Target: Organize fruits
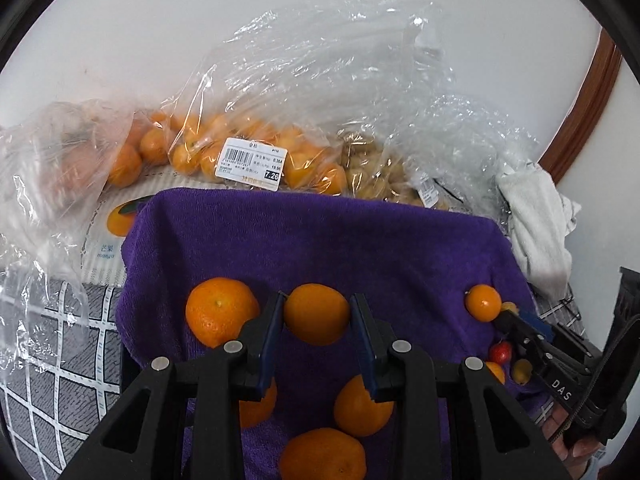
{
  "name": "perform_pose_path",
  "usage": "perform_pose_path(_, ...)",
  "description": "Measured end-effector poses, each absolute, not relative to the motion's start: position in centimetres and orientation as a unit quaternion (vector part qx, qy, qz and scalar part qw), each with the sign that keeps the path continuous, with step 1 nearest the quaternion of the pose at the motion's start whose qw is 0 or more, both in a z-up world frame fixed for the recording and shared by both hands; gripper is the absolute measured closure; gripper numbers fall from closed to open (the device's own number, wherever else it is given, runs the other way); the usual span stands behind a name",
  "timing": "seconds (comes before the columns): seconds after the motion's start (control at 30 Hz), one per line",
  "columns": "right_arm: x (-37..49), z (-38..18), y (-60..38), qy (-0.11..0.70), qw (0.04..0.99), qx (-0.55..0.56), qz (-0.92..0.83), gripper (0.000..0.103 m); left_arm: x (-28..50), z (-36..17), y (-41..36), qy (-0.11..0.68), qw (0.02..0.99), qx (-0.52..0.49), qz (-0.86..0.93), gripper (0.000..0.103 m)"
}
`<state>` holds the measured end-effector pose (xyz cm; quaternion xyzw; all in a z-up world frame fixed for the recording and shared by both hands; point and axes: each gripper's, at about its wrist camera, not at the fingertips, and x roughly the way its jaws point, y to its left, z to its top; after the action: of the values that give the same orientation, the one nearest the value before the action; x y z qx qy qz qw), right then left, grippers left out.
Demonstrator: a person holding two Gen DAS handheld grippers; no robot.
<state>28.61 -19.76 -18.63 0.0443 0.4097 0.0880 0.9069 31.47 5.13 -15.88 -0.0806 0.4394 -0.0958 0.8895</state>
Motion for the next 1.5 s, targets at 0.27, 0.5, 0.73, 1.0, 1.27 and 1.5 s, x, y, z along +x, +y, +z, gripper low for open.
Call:
perform_pose_path(0.27, 28.1, -18.5, -19.7, 0.401, 0.910, 0.041, 0.092, 0.067, 31.8, -16.6, 4.8, 0.460, 0.882, -0.063, -0.084, 0.071)
perform_pose_path(0.5, 27.8, -18.0, -19.5, 0.401, 0.909, 0.048, 0.099, 0.053, 31.7, -16.8, 3.9, 0.467, 0.879, -0.043, -0.085, 0.071)
perform_pose_path(0.73, 27.7, -17.3, -19.5, 0.403, 0.907, 0.051, 0.111, 0.047, 31.5, -15.9, 3.1, 0.465, 0.881, -0.029, -0.089, 0.056)
perform_pose_path(1.0, 26.7, -12.7, -20.1, 0.387, 0.915, 0.075, 0.083, 0.047, 30.1, -12.5, 3.8, 0.424, 0.902, -0.023, -0.079, 0.049)
perform_pose_path(1.27, 20.3, -6.8, -18.7, 0.386, 0.921, 0.022, 0.045, 0.048, 25.7, -7.0, 3.5, 0.377, 0.924, 0.017, -0.059, 0.045)
perform_pose_path(1.5, 12.9, -3.7, -18.2, 0.361, 0.932, 0.002, 0.038, 0.023, 18.0, -6.3, 5.1, 0.388, 0.919, -0.017, -0.070, 0.027)
